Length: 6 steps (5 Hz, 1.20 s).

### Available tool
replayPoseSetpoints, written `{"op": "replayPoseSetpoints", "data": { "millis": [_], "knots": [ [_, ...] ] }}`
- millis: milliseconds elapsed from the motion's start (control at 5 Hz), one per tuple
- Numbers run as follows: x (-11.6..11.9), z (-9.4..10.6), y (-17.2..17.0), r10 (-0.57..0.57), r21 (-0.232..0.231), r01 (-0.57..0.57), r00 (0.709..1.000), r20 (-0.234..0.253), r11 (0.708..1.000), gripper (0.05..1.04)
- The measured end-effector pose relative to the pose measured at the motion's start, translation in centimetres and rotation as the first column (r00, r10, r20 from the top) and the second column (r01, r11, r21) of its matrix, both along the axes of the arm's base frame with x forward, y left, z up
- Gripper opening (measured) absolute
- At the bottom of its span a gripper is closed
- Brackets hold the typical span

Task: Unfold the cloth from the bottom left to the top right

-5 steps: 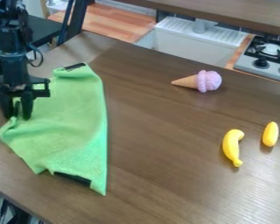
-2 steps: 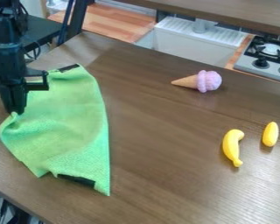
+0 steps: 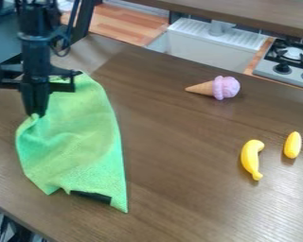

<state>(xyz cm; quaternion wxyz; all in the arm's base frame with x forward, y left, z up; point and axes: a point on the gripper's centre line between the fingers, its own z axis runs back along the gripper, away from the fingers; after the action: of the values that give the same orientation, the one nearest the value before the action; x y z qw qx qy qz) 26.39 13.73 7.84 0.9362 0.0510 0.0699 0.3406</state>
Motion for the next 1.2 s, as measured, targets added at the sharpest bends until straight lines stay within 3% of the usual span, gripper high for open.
{"op": "replayPoseSetpoints", "data": {
  "millis": [200,600,1200],
  "knots": [
    [1.8,0.5,-2.3,-0.011,0.06,0.013,1.0,-0.024,0.998,0.068],
    [4.8,-0.6,-5.1,0.053,0.209,-0.028,0.992,-0.114,0.977,0.068],
    [7.2,1.6,-8.5,-0.044,0.189,0.058,0.996,-0.079,0.98,0.068]
  ]
}}
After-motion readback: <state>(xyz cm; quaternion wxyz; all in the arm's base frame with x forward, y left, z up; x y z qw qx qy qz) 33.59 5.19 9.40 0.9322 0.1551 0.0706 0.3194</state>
